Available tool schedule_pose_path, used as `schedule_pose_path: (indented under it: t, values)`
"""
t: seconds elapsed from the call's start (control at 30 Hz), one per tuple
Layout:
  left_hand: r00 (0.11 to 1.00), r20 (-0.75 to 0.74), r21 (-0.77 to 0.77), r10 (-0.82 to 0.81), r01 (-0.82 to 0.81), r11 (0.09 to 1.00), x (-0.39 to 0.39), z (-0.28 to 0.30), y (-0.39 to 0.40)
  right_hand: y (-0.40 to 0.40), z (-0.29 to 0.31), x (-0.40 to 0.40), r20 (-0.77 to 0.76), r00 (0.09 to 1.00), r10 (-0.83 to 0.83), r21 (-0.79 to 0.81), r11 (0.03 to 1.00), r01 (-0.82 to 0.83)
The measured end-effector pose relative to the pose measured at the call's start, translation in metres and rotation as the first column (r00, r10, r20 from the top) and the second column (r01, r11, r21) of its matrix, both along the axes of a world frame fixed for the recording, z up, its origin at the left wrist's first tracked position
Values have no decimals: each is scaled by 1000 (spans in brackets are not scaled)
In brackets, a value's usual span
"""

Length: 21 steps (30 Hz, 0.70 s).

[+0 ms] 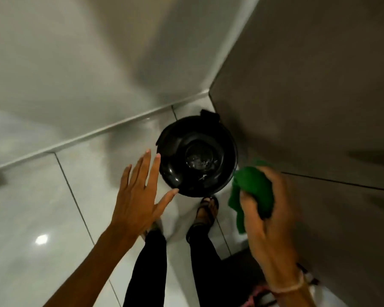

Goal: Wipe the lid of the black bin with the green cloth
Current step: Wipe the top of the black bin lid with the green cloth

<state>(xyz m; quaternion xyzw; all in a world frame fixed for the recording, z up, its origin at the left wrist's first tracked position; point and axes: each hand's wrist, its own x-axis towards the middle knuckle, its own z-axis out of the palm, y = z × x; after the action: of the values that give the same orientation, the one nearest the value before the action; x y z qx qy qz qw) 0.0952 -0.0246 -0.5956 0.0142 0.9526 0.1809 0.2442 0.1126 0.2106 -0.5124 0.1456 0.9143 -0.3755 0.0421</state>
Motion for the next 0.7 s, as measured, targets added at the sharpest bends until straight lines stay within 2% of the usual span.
schedule_pose_path:
  t: [0.07, 0.1, 0.2, 0.3, 0.37, 0.43, 0.6, 0.7]
  values:
    - [996, 90, 67, 0, -6, 998, -8, -63, -4, -11, -63, -33, 13, 1000, -13, -53, 998, 14]
    - [995, 98, 104, -5, -5, 995, -16, -91, -7, -13, -101, -51, -4, 1000, -12, 26, 1000, 12]
    - [995, 21, 164, -100, 95, 982, -40, -151, -14, -14, -182, -75, 89, 993, 72, 159, 984, -85]
    - [976, -49, 186, -214, 219, 958, -52, -181, -4, -24, -227, -91, 257, 946, 199, 385, 877, -289]
    - [966, -37, 184, -254, 257, 949, -53, -187, 8, -22, -239, -84, 296, 918, 263, 466, 799, -379]
    - [971, -27, 172, -239, 240, 955, -52, -194, 17, -18, -245, -84, 295, 908, 298, 487, 770, -411]
    - [983, -64, 178, -172, 181, 967, -49, -204, 21, -48, -273, -104, 133, 926, 352, 584, 727, -361]
    - [987, -72, 212, -140, 153, 965, -49, -211, 22, -52, -283, -59, 102, 826, 554, 577, 644, -503]
